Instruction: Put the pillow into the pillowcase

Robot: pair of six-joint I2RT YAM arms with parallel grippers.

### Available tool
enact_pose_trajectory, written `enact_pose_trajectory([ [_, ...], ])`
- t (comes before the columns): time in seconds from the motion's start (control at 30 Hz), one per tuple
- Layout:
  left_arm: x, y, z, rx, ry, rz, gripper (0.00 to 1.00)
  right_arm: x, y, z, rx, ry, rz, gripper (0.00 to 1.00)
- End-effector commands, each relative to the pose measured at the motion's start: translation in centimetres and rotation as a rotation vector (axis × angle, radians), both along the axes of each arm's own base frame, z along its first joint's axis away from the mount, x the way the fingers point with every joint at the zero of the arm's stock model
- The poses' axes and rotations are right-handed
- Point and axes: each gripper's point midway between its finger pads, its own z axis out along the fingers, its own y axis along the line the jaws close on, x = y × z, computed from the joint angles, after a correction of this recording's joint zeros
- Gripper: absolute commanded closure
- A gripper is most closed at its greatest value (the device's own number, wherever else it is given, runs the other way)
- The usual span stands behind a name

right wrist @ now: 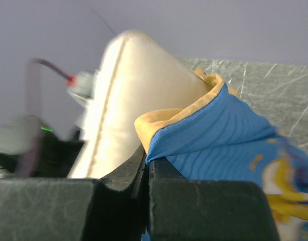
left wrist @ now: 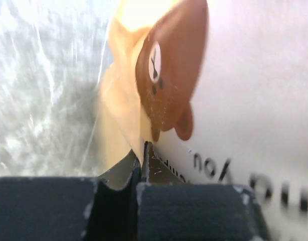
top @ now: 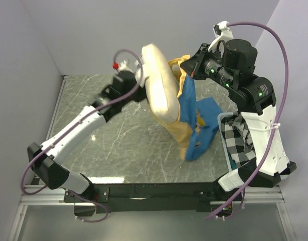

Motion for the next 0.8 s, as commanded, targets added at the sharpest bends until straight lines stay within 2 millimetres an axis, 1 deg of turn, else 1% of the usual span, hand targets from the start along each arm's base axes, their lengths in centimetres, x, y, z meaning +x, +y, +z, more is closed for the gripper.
enact_pose_trajectory([
  [0.0, -1.2, 6.7, 18.4, -0.064, -0.361, 0.057, 0.99, 1.9, -1.6, 4.1, 0.085, -0.136, -0.069, 1.0],
  [0.03, -0.7, 8.2, 19.0, -0.034, -0.367, 0.073, 0.99, 2.2, -1.4, 4.2, 0.101, -0.14, -0.057, 1.0],
  [0.07, -0.6, 8.7, 20.1, -0.046, -0.381, 0.06, 0.99, 2.6, -1.1, 3.6, 0.11, -0.121, -0.048, 1.0],
  [0.1, 0.2, 9.8, 21.5, -0.069, -0.395, 0.051, 0.99, 2.8, -0.8, 3.5, 0.137, -0.105, -0.038, 1.0],
  [0.13, 0.5, 10.0, 21.9, -0.071, -0.397, 0.042, 0.99, 2.4, 0.3, 3.7, 0.159, -0.103, 0.022, 1.0],
  [0.17, 0.8, 10.0, 21.6, -0.054, -0.374, 0.033, 0.99, 2.3, 0.9, 3.8, 0.174, -0.099, 0.052, 1.0],
  [0.2, 1.7, 9.7, 22.2, -0.041, -0.385, 0.026, 0.99, 2.1, 1.2, 3.8, 0.182, -0.098, 0.07, 1.0],
  [0.23, 1.9, 9.3, 22.1, -0.037, -0.375, 0.007, 0.99, 2.1, 1.2, 4.1, 0.182, -0.11, 0.073, 1.0],
  [0.3, 2.7, 8.0, 21.1, -0.026, -0.347, -0.042, 0.99, 2.7, -0.3, 4.6, 0.169, -0.133, -0.002, 1.0],
  [0.33, 2.8, 7.5, 20.7, -0.025, -0.338, -0.067, 0.99, 3.1, -1.3, 5.1, 0.184, -0.143, -0.026, 1.0],
  [0.37, 3.2, 7.4, 20.2, -0.015, -0.332, -0.065, 0.99, 2.7, -0.5, 5.3, 0.203, -0.135, 0.026, 1.0],
  [0.4, 3.7, 7.3, 19.2, 0.004, -0.319, -0.063, 0.99, 2.4, 0.0, 5.8, 0.228, -0.129, 0.054, 1.0],
  [0.43, 4.0, 7.3, 18.6, 0.012, -0.31, -0.06, 0.99, 1.4, 0.6, 7.0, 0.248, -0.15, 0.096, 1.0],
  [0.47, 4.2, 7.1, 18.2, 0.011, -0.303, -0.067, 0.99, 1.3, 1.5, 7.1, 0.249, -0.144, 0.124, 1.0],
  [0.5, 4.6, 6.9, 17.3, 0.012, -0.29, -0.072, 0.99, 1.2, 1.3, 7.7, 0.247, -0.157, 0.118, 1.0],
  [0.53, 4.7, 6.7, 16.8, 0.014, -0.281, -0.077, 0.99, 0.5, 0.8, 9.3, 0.256, -0.193, 0.114, 1.0],
  [0.57, 4.7, 6.7, 16.5, 0.015, -0.277, -0.08, 0.99, 1.3, 0.0, 9.5, 0.249, -0.207, 0.081, 1.0],
  [0.63, 4.7, 6.9, 15.4, 0.047, -0.259, -0.08, 0.99, 1.7, -1.6, 10.9, 0.269, -0.233, 0.048, 1.0],
  [0.67, 4.8, 7.5, 15.5, 0.066, -0.265, -0.057, 0.99, 1.8, -2.1, 11.1, 0.28, -0.234, 0.052, 1.0],
  [0.7, 4.8, 8.5, 16.5, 0.08, -0.293, -0.035, 0.99, 1.8, -2.2, 11.0, 0.296, -0.224, 0.067, 1.0],
  [0.73, 4.8, 9.6, 17.0, 0.083, -0.294, -0.011, 0.99, 2.1, -1.8, 10.5, 0.296, -0.22, 0.08, 1.0],
  [0.77, 4.3, 10.9, 18.4, 0.068, -0.324, 0.014, 0.99, 2.5, -1.7, 9.7, 0.291, -0.203, 0.082, 1.0],
])
